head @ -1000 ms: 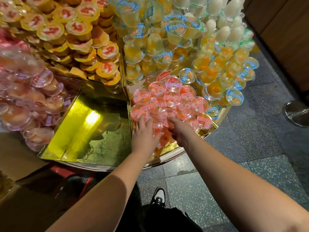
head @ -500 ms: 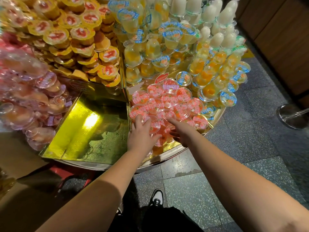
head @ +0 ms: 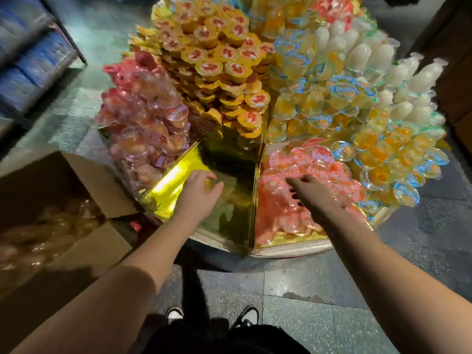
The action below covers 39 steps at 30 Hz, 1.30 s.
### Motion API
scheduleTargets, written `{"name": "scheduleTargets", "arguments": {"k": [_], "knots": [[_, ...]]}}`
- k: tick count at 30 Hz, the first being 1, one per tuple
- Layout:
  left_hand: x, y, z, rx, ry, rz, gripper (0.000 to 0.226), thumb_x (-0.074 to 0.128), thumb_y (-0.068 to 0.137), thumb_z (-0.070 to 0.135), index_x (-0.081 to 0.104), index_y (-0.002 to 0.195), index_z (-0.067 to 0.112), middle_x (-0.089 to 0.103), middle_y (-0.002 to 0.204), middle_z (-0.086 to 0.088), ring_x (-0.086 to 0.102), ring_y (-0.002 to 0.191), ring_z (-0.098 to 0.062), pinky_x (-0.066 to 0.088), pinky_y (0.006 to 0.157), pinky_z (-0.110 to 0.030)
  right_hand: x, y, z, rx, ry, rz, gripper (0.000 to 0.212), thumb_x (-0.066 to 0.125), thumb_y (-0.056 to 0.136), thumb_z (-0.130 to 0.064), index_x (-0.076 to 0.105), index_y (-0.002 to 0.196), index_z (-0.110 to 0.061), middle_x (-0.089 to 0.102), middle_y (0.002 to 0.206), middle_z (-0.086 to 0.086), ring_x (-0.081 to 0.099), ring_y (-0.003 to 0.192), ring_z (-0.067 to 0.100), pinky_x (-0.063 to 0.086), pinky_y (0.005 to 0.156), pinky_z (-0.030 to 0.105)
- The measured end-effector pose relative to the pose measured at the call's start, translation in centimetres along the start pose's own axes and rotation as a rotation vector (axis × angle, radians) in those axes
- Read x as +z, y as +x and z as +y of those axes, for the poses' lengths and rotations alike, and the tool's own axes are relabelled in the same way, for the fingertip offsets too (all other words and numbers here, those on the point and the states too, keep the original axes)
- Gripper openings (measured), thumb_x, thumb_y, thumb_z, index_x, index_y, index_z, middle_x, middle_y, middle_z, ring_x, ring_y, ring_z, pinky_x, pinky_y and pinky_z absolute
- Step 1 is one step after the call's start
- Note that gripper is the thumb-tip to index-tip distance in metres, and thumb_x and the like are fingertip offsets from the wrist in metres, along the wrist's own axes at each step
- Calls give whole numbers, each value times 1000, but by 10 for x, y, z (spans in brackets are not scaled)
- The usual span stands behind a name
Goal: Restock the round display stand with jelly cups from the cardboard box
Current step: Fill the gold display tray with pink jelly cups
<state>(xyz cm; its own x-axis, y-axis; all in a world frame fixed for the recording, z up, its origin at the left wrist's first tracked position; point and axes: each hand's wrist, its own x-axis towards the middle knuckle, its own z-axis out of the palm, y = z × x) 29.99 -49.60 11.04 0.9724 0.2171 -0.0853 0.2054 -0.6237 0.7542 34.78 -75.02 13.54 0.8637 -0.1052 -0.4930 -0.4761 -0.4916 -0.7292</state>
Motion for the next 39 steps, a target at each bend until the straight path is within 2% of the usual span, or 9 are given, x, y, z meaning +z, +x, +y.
{"name": "scheduleTargets", "arguments": {"k": [4,8,13,17,20,24,30,33,39], "knots": [[-74,-23,-58,-116,-3,88,17,64,94,26,62,107,16,48,110,3,55,93,-22,43,82,-31,91,-22,-71,-302,-330,-132,32,55,96,-44,59,107,-14,64,95,4,59,84,22,42,72,32],[-148,-59,-129,-238,6,208,19,61,96,26,64,109,13,54,108,0,57,98,-20,45,90,-35,204,-57,-125,-555,-562,-309,35,57,96,-39,59,115,-10,63,107,7,59,99,27,40,76,31],[-232,-114,-233,-443,-35,284,16,58,98,32,57,114,29,50,111,13,54,95,-2,41,77,-16,358,-103,-160,-696,-751,-553,28,57,96,-33,63,109,-8,67,113,13,61,108,29,38,76,29],[-296,-158,-322,-588,-59,287,25,58,98,33,57,121,24,55,116,6,56,105,-10,51,91,-31,478,-138,-168,-689,-907,-722,35,52,100,-40,59,123,-15,62,120,6,58,111,25,43,87,30],[-336,-186,-387,-659,-95,276,18,58,98,32,58,115,25,57,114,6,59,100,-7,52,84,-26,556,-158,-167,-671,-1004,-811,40,49,102,-41,53,132,-14,59,129,6,56,112,22,44,88,31],[-374,-210,-466,-849,-107,285,22,58,97,35,58,117,26,58,114,7,60,100,-10,55,83,-31,645,-172,-164,-602,-1096,-836,51,49,102,-40,43,147,-16,50,144,6,51,129,24,45,101,34],[-406,-230,-558,-1059,22,250,28,56,95,37,60,117,20,60,111,2,61,95,-16,56,80,-37,747,-174,-159,-543,-1204,-847,51,52,101,-33,42,148,-16,53,141,9,55,124,25,49,93,33],[-409,-228,-586,-1204,-11,177,39,53,94,35,54,127,14,56,121,-6,58,99,-22,48,77,-36,791,-173,-155,-517,-1205,-902,50,54,100,-31,43,147,-16,56,135,9,59,114,23,53,89,32],[-395,-217,-620,-1473,-261,55,63,51,99,43,39,145,2,50,140,-18,53,123,-34,45,102,-41,866,-175,-138,-533,-1251,-919,57,52,98,-38,38,149,-15,49,145,10,51,128,29,47,104,42]]}}
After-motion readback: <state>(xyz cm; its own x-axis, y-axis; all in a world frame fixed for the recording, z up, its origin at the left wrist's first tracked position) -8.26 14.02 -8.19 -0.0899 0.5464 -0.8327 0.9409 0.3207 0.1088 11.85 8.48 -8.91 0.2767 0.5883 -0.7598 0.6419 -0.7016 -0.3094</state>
